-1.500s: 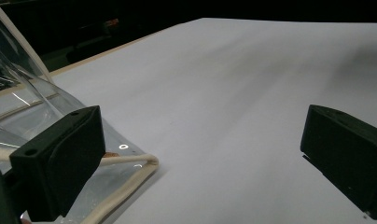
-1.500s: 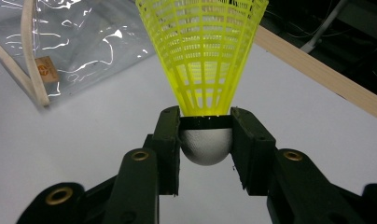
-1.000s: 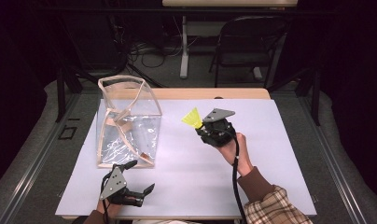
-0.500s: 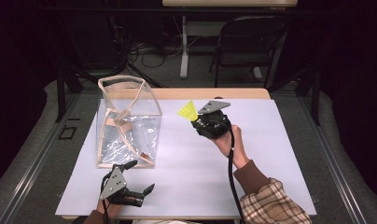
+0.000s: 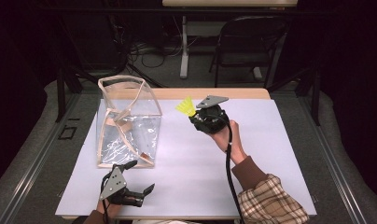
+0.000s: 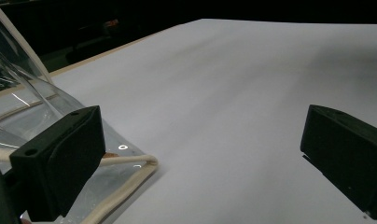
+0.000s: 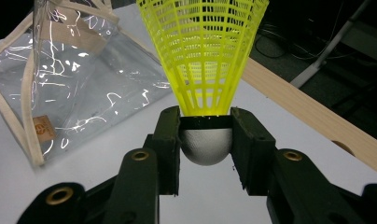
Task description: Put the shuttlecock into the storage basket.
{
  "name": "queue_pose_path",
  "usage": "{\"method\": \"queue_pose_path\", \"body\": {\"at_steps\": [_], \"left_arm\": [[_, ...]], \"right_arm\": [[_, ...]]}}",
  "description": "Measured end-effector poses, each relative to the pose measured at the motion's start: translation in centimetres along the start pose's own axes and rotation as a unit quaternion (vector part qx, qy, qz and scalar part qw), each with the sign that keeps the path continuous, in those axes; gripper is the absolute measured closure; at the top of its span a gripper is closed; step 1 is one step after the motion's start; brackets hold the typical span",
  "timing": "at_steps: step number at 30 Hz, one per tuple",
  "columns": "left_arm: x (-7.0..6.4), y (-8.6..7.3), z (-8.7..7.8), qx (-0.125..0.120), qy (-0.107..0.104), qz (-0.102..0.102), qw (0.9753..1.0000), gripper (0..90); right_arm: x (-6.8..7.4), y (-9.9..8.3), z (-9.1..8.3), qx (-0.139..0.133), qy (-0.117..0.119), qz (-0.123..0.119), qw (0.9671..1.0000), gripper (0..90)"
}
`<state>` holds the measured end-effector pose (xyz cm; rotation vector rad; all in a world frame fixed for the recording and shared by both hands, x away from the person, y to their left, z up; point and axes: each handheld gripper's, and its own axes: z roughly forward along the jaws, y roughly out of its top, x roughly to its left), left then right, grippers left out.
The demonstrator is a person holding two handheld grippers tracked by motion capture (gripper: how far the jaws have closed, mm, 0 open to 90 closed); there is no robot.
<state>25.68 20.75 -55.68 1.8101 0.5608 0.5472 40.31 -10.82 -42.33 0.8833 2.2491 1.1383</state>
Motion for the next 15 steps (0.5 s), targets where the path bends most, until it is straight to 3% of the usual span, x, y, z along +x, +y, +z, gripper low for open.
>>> {"method": "queue_pose_path", "body": {"at_steps": [15], "left_arm": [[0.0,0.0,0.0,0.0,-0.001,0.0,1.0,0.0]], "right_arm": [[-0.1,1.5,0.9,-0.001,-0.001,-0.007,1.0,65.0]]}}
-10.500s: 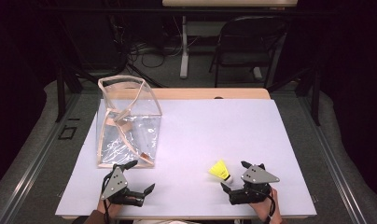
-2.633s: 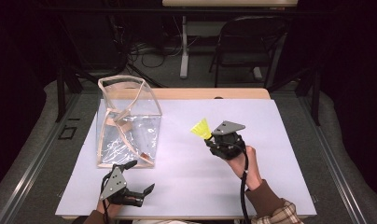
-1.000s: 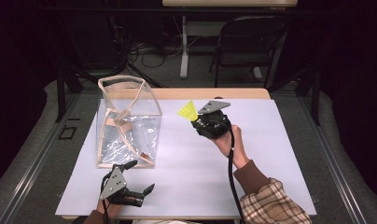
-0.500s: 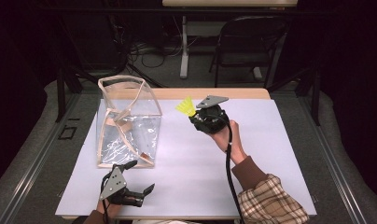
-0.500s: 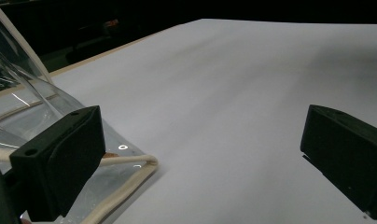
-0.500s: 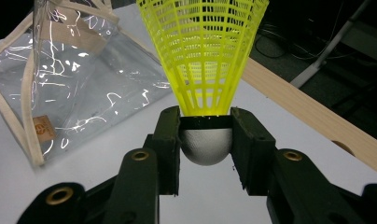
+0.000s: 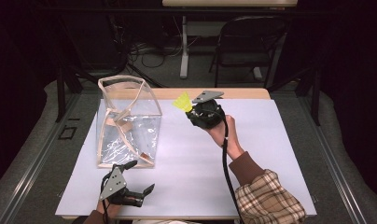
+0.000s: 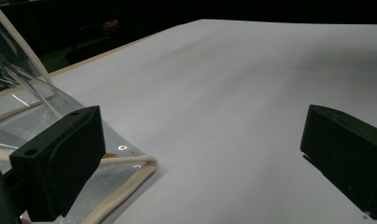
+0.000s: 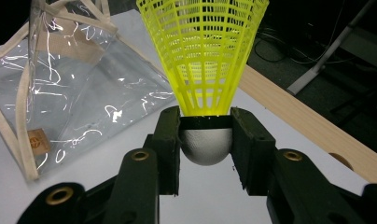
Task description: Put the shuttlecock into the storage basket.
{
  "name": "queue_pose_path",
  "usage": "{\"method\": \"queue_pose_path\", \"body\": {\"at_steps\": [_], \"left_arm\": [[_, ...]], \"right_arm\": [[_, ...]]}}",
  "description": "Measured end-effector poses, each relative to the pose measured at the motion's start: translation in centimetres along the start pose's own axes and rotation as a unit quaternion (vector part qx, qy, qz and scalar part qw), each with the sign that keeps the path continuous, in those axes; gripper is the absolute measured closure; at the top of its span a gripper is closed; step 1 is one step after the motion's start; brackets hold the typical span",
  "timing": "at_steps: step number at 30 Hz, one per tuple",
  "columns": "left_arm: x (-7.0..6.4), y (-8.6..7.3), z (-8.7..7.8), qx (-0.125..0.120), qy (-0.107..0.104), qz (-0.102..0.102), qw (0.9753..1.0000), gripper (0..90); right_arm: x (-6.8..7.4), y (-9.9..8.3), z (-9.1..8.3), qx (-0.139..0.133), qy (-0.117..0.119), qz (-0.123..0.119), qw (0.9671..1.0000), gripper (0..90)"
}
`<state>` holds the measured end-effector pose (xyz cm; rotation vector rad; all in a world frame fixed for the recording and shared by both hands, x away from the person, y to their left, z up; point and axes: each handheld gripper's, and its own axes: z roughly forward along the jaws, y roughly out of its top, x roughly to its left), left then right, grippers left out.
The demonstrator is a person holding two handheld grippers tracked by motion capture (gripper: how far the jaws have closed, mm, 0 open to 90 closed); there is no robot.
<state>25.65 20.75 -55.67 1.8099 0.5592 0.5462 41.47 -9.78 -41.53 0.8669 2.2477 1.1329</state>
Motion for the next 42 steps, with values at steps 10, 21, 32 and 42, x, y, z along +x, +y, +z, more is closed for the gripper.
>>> {"method": "queue_pose_path", "body": {"at_steps": [10,21,32,42], "left_arm": [[0.0,0.0,0.0,0.0,0.0,0.0,1.0,0.0],[0.0,0.0,0.0,0.0,0.0,0.0,1.0,0.0],[0.0,0.0,0.0,-0.002,-0.002,-0.001,1.0,0.0],[0.0,0.0,0.0,-0.003,-0.002,0.0,1.0,0.0]], "right_arm": [[-0.1,1.3,0.5,-0.005,-0.005,-0.003,1.0,65.1],[-0.2,2.3,1.0,-0.005,-0.005,-0.006,1.0,65.0],[-0.3,3.2,1.2,-0.01,-0.008,-0.008,0.9999,65.0],[-0.2,4.1,1.5,-0.013,-0.008,-0.009,0.9998,65.0]]}}
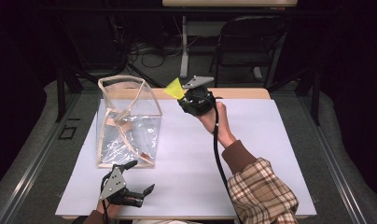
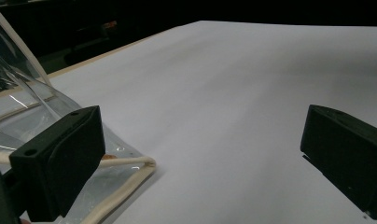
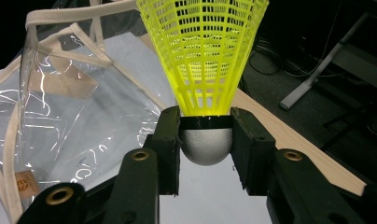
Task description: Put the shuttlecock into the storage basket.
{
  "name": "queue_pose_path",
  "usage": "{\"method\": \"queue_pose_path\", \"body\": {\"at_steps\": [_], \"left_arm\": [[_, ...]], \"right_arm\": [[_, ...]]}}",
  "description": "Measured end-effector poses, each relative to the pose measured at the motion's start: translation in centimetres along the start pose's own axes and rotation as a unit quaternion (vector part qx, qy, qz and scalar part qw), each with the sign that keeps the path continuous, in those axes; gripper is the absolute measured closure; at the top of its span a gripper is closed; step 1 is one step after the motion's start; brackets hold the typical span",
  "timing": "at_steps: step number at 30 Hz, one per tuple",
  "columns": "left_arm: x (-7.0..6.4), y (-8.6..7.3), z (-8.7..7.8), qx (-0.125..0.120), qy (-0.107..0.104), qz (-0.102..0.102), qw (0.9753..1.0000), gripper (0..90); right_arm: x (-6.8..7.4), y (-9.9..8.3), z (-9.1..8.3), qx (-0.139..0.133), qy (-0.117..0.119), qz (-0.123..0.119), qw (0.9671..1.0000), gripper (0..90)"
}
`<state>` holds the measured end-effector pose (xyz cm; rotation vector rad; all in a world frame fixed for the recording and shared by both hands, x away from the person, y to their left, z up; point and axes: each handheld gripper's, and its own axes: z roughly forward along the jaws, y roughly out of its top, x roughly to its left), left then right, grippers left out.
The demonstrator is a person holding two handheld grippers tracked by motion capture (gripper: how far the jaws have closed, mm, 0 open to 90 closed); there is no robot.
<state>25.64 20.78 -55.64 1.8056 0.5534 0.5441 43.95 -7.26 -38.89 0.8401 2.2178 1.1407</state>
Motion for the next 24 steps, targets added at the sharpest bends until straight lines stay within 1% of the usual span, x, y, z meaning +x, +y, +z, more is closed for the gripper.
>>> {"method": "queue_pose_path", "body": {"at_steps": [7,24], "left_arm": [[0.0,0.0,0.0,0.0,0.0,0.0,1.0,0.0],[0.0,0.0,0.0,-0.001,-0.003,-0.001,1.0,0.0]], "right_arm": [[0.2,1.0,0.3,-0.003,0.001,-0.005,1.0,65.0],[0.7,2.6,1.3,-0.007,0.009,-0.007,0.9999,65.0]]}}
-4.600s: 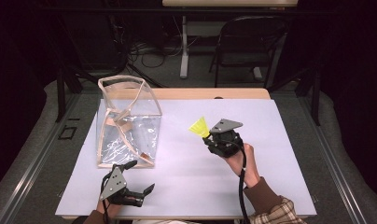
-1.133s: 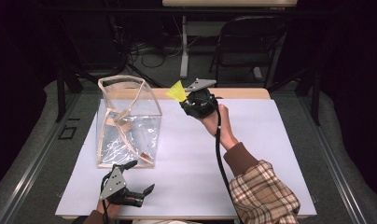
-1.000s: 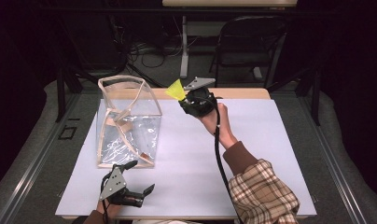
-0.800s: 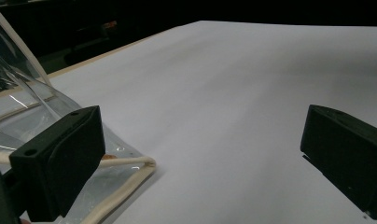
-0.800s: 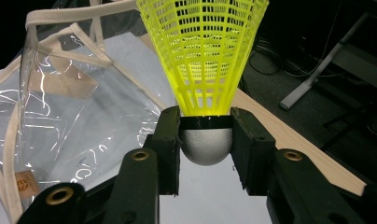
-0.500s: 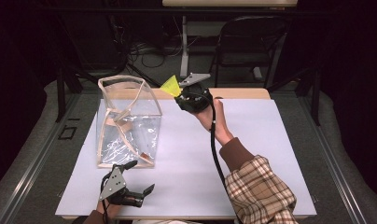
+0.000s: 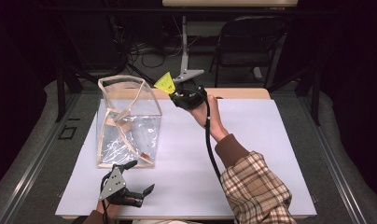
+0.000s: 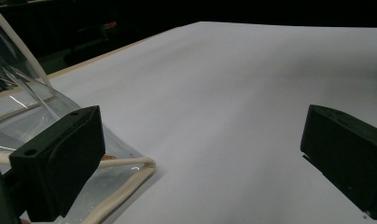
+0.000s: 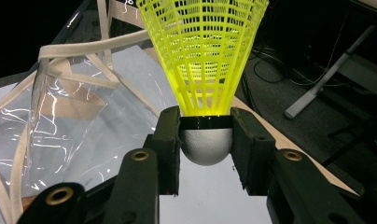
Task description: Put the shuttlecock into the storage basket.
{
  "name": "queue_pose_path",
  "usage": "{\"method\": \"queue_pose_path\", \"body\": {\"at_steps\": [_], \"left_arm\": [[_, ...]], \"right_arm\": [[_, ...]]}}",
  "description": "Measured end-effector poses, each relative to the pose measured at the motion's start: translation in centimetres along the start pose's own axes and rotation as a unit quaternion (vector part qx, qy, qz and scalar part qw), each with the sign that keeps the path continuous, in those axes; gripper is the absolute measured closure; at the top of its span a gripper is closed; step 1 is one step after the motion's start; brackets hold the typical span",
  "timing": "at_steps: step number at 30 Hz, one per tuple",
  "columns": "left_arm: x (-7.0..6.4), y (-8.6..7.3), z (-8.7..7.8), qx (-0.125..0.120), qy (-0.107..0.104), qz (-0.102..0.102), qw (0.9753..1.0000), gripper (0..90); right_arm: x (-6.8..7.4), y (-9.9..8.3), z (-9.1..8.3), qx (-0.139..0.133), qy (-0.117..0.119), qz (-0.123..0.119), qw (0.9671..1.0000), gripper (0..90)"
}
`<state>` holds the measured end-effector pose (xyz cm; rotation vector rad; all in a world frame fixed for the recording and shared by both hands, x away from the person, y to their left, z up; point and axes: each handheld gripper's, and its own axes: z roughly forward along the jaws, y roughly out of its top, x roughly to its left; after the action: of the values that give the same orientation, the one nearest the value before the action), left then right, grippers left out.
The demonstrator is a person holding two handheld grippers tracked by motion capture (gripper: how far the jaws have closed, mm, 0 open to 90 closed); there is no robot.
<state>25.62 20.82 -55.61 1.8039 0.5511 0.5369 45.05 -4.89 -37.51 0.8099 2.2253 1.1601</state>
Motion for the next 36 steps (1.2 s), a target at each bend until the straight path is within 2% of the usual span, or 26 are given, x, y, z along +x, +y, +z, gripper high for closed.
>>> {"method": "queue_pose_path", "body": {"at_steps": [17,36], "left_arm": [[0.0,0.0,0.0,-0.001,0.0,0.0,1.0,0.0],[0.0,0.0,-0.1,-0.002,0.0,0.0,1.0,0.0]], "right_arm": [[0.3,0.9,0.8,-0.005,0.005,0.002,1.0,65.0],[0.7,2.1,1.2,-0.011,0.003,-0.006,0.9999,65.0]]}}
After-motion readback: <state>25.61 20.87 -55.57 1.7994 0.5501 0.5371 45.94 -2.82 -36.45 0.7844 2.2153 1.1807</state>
